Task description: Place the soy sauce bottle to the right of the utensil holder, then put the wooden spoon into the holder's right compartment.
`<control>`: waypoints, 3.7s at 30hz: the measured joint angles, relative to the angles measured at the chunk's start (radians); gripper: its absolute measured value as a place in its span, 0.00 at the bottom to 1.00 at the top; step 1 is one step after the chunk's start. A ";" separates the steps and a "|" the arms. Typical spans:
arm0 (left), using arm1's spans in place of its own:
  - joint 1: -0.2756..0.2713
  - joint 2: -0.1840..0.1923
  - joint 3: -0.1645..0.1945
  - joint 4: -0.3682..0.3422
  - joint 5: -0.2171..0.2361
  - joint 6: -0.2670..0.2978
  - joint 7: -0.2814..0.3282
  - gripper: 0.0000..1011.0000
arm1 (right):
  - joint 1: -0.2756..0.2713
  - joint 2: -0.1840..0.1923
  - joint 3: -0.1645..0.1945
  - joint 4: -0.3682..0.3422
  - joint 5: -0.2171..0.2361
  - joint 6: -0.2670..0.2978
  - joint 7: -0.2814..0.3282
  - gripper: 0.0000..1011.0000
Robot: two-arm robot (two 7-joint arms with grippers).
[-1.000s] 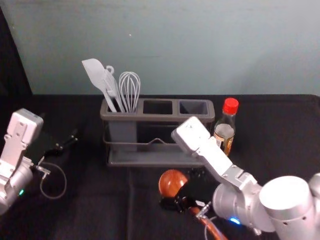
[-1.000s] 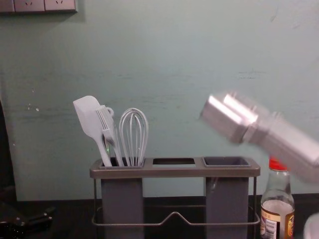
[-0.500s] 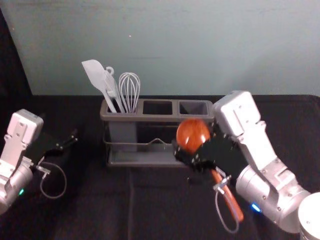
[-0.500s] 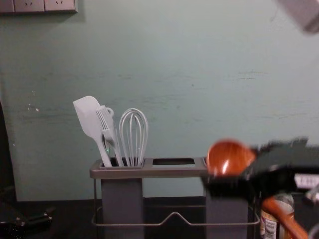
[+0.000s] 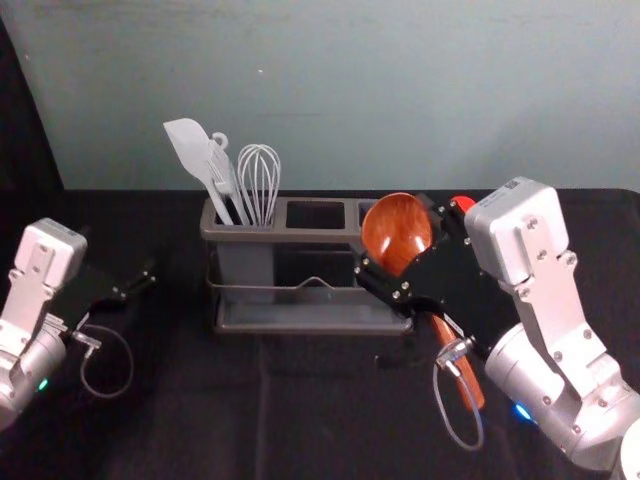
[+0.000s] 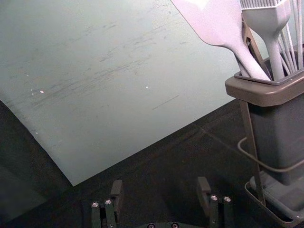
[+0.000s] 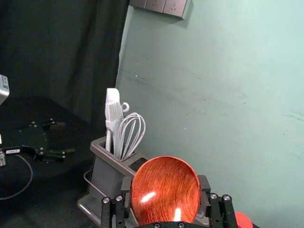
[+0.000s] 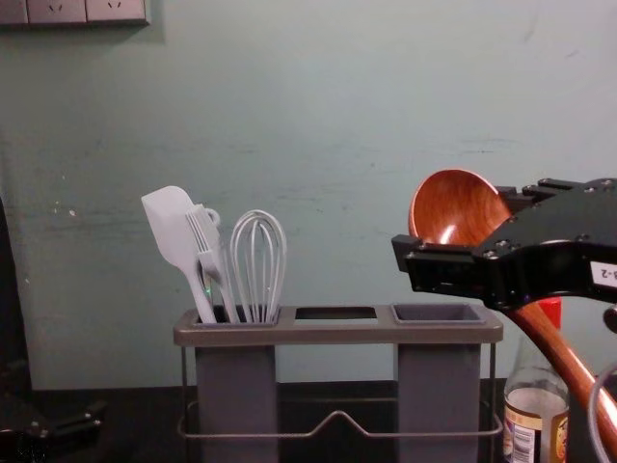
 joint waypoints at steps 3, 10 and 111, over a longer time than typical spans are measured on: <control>0.000 0.000 0.000 0.000 0.000 0.000 0.000 1.00 | 0.001 0.000 -0.001 0.001 0.000 0.001 0.000 0.83; 0.000 0.000 0.000 0.000 0.000 0.000 0.000 1.00 | 0.001 0.000 -0.001 0.002 0.001 0.003 0.001 0.83; 0.000 0.000 0.000 0.000 0.000 0.000 0.000 1.00 | 0.444 -0.238 0.054 0.940 0.103 -0.868 -0.148 0.99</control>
